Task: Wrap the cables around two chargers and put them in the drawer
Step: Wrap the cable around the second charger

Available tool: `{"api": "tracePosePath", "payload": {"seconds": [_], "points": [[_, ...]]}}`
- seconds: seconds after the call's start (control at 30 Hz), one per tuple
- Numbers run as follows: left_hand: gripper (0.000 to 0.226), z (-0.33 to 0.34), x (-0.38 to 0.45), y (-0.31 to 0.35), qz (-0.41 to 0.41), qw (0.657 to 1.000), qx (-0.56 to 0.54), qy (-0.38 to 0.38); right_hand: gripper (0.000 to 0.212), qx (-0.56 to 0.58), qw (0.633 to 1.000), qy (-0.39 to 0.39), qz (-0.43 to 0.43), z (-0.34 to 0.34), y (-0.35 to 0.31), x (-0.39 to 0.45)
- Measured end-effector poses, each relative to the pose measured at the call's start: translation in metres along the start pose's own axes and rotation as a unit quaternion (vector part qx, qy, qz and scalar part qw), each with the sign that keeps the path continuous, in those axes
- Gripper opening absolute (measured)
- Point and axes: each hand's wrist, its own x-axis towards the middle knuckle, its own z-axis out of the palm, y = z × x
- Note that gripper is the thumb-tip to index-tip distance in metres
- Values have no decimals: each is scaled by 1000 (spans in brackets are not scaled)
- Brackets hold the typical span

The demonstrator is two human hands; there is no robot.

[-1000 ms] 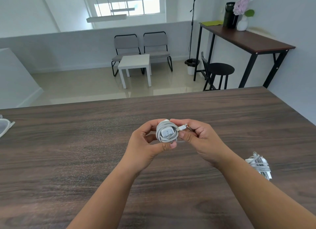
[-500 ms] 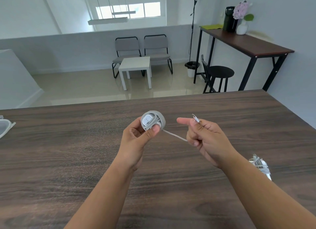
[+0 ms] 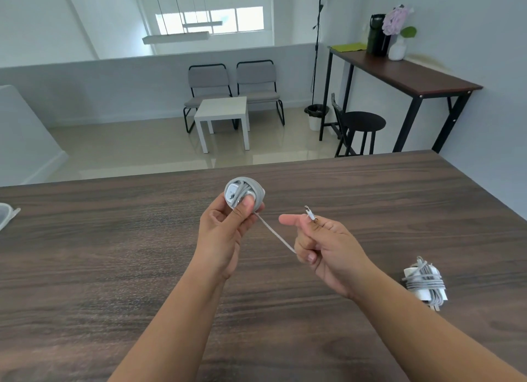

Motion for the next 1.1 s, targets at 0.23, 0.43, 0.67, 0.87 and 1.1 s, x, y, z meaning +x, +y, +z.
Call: {"api": "tracePosePath", "payload": {"seconds": [0.23, 0.43, 0.67, 0.87, 1.1], "points": [[32, -6, 3, -4, -22, 999, -43, 20, 34, -36, 999, -26, -23, 11, -6, -3], [47, -21, -6, -6, 27, 976, 195, -92, 40, -139, 988, -11, -63, -9, -48, 4], [49, -14, -7, 3, 100, 901, 400, -137, 29, -359, 925, -52, -113, -11, -54, 14], [49, -2, -7, 9, 155, 841, 501, -130, 23, -375, 915, -90, -116, -7, -54, 11], [46, 5, -8, 8, 110, 874, 457, -124, 23, -260, 952, -74, -145, -14, -52, 7]]}}
